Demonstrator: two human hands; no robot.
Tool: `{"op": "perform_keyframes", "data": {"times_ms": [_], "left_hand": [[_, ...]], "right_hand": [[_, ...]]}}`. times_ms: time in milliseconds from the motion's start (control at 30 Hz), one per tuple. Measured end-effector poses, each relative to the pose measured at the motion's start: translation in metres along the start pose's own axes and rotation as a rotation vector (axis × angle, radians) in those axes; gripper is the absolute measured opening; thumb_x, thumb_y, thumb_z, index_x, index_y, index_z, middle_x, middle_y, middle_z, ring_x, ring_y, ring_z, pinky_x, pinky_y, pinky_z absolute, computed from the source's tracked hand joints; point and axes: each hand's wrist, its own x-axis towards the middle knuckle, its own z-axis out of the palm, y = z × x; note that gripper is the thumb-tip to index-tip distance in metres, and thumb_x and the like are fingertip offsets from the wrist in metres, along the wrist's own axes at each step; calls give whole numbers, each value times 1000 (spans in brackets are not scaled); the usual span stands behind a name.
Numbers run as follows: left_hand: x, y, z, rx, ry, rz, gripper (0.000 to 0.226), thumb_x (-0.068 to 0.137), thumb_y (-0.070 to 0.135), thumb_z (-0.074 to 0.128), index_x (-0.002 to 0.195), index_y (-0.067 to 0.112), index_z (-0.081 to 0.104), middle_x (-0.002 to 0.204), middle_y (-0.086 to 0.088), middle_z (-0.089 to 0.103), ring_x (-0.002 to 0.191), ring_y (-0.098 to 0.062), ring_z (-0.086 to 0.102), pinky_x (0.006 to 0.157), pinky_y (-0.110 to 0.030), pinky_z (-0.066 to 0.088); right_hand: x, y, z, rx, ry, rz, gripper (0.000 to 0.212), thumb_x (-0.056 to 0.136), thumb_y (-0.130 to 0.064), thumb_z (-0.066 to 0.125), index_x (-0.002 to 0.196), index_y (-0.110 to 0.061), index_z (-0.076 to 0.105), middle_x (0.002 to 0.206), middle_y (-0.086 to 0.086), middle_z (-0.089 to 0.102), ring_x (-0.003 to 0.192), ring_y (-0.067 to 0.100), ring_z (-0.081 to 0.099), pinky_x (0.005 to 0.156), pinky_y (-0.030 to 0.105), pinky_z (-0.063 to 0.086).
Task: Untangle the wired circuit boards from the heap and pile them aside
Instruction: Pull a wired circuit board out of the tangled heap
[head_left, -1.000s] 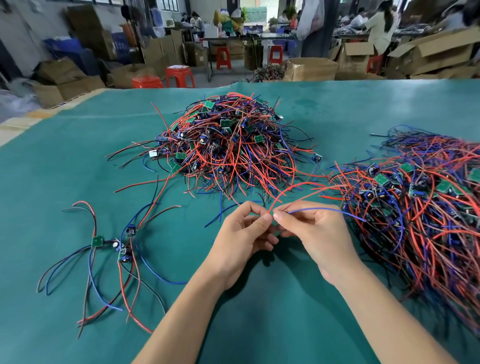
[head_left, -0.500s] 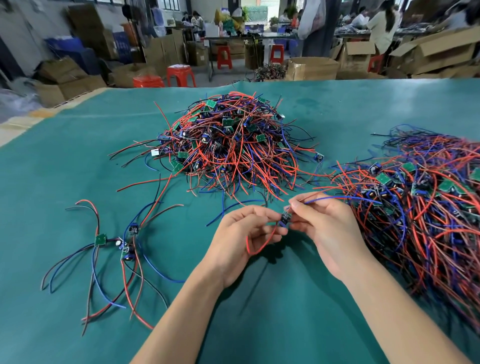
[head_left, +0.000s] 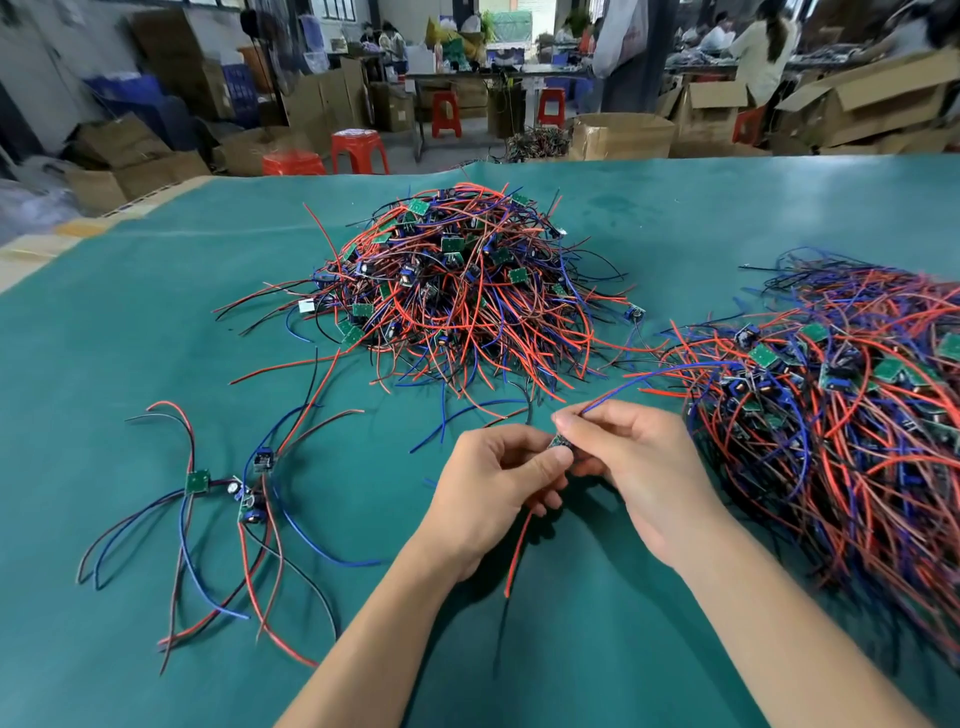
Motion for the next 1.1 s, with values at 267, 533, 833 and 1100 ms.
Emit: {"op": "perform_keyframes", "data": {"times_ms": [267,533,833,1100], "left_hand": [[2,3,-2,41,-42,-35,22,94,22,65,90,1,71,53,5,42,46,-10,33,42,-16,27],[2,4,-5,87,-166,-20,25,91,33,67,85,10,72,52,5,37,45,-12,31,45,-25,23],[5,4,-6,-220,-24,-60,18,101,11,51,107,-2,63,68,-4,62,54,-14,59,50,-19,46],[3,4,-5,-269,-1,-42,12,100,4,50,101,2,62,88,-14,73,70,-17,69,60,-20,54]], "right_hand": [[5,-8,-14,-170,3,-73,21,96,-1,66,91,-18,78,80,2,79,70,6,69,61,16,52],[15,-17,-41,-79,338,-258,23,97,6,60,86,-12,69,69,-2,75,56,6,63,55,18,54],[14,-30,-63,97,793,-528,10,87,-12,66,91,-20,64,75,3,71,56,17,69,55,35,58],[-3,3,3,-554,-61,-352,6,87,-36,77,85,-30,75,78,-15,76,73,0,71,70,20,53]]}}
